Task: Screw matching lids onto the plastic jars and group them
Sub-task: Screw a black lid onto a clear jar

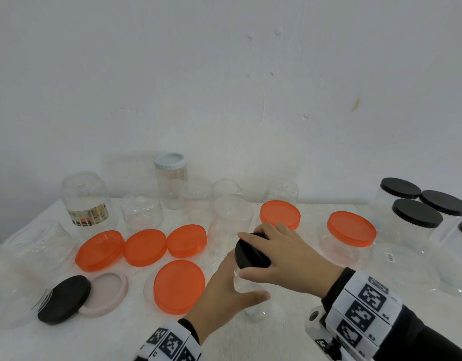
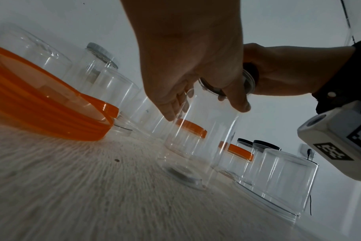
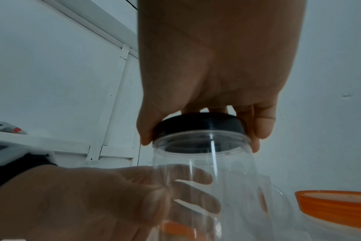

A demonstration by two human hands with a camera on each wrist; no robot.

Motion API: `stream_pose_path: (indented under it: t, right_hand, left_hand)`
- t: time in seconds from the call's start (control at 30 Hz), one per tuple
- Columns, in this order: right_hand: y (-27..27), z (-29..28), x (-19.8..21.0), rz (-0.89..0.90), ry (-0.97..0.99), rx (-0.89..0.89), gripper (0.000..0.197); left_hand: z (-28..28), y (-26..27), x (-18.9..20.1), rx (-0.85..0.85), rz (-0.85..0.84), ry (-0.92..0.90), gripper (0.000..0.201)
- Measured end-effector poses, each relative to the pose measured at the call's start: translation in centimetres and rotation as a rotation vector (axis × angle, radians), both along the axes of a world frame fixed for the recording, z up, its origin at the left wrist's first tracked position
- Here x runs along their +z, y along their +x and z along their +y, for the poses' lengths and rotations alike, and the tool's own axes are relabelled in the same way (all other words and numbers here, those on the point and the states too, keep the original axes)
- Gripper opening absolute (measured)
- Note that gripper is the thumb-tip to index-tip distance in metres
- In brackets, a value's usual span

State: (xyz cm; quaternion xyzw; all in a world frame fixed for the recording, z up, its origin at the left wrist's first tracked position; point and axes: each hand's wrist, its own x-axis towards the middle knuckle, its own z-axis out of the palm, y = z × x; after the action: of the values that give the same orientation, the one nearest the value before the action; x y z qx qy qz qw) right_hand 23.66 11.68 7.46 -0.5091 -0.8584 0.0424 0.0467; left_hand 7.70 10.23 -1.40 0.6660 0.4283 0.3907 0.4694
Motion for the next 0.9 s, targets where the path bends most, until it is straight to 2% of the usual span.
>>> stream_pose_path:
  t: [0.2, 0.4, 0.5, 0.6, 0.7, 0.8, 0.9]
  right_hand:
    - [-0.2, -0.8, -1.3, 0.055, 0.047, -0.052, 0.07]
    - [-0.6, -1.5, -2.4, 0.232, 0.016, -0.097, 0.068]
    - [-0.6, -1.7, -2.5, 0.278, 0.003, -0.104, 0.069]
    - [-0.3, -1.9, -2.6, 0.305, 0.002, -0.119, 0.07]
    - [0.1, -2.3, -2.6, 0.343, -0.014, -0.126, 0.071]
    - [0.8, -2.8, -2.6, 0.382, -0.035, -0.123, 0.074]
    - [1.6, -3.1, -2.5, 0.419, -0.083, -0.108, 0.077]
  left_hand:
    - [-0.2, 0.0, 0.2, -0.01, -0.012, 0.004, 0.085]
    - [-0.5, 0.2, 0.3, -0.013, -0.033, 0.016, 0.082]
    - [-0.2, -0.2, 0.4, -0.044, 0.012, 0.013, 0.081]
    - [0.2, -1.3, 0.4, -0.052, 0.175, 0.005, 0.074]
    - [0.8, -3.6, -0.1, 0.009, 0.477, 0.041, 0.063]
    - [1.6, -6.2, -0.9, 0.097, 0.758, 0.063, 0.064]
    - [2.1, -8.4, -1.7, 0.109, 1.066, 0.038, 0.067]
